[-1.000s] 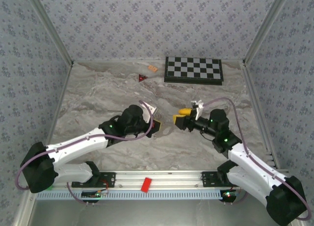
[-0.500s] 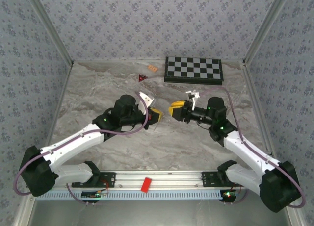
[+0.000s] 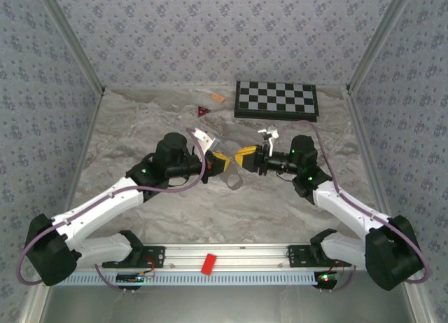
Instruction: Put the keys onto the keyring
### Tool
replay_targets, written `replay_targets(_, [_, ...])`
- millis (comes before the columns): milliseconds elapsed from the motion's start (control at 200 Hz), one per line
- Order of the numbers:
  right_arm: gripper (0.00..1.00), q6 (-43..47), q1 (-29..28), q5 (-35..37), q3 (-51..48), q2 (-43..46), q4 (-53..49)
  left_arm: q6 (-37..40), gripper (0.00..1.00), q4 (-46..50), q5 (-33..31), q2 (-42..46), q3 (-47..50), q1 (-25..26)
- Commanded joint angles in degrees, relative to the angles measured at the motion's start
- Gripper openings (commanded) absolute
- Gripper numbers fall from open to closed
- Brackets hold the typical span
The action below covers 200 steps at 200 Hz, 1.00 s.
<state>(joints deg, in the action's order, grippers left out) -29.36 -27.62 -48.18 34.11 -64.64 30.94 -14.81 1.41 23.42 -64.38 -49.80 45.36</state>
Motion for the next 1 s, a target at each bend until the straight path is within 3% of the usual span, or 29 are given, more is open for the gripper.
replay_targets(0, [0.25, -0.3, -0.9, -2.8, 2.3, -1.1, 2.1, 0.7, 0.0, -1.9, 2.0, 1.6, -1.5, -0.4])
replay_targets(165, [0.23, -0.2, -1.7, -3.5, 2.4, -1.7, 2.3, 0.5, 0.0, -2.1, 2.1, 1.6, -1.4, -0.4])
replay_targets(270, [0.14, -0.1, -1.8, -3.6, 2.5, -1.8, 2.3, 0.2, 0.0, -2.4, 2.5, 1.5, -1.3, -0.4])
replay_targets(340, [0.0, -0.1, -1.8, -3.8, 2.6, -1.9, 2.3, 0.1, 0.0, -2.3, 2.7, 1.4, -1.3, -0.4])
replay_targets(545, [0.0, 0.0, -1.8, -2.8, 2.2, -0.8, 2.1, -0.3, 0.0, -1.7, 1.3, 1.8, -1.2, -0.5])
replay_targets(695, [0.0, -0.6, -1.7, -0.1, 1.0, 1.0, 3.0, -4.3, 0.49, -2.8, -1.0, 4.0, 0.0, -2.3])
replay_targets(820, [0.0, -1.5, -1.7, 1.7, -0.1, 2.2, 4.6, -8.8, 0.5, -7.2, -0.7, 6.6, 2.9, -4.2])
replay_targets(995, [0.0, -2.1, -1.7, 3.5, -1.2, 3.1, 6.7, -9.6, 0.47, -8.2, -0.8, 8.3, 3.9, -4.4])
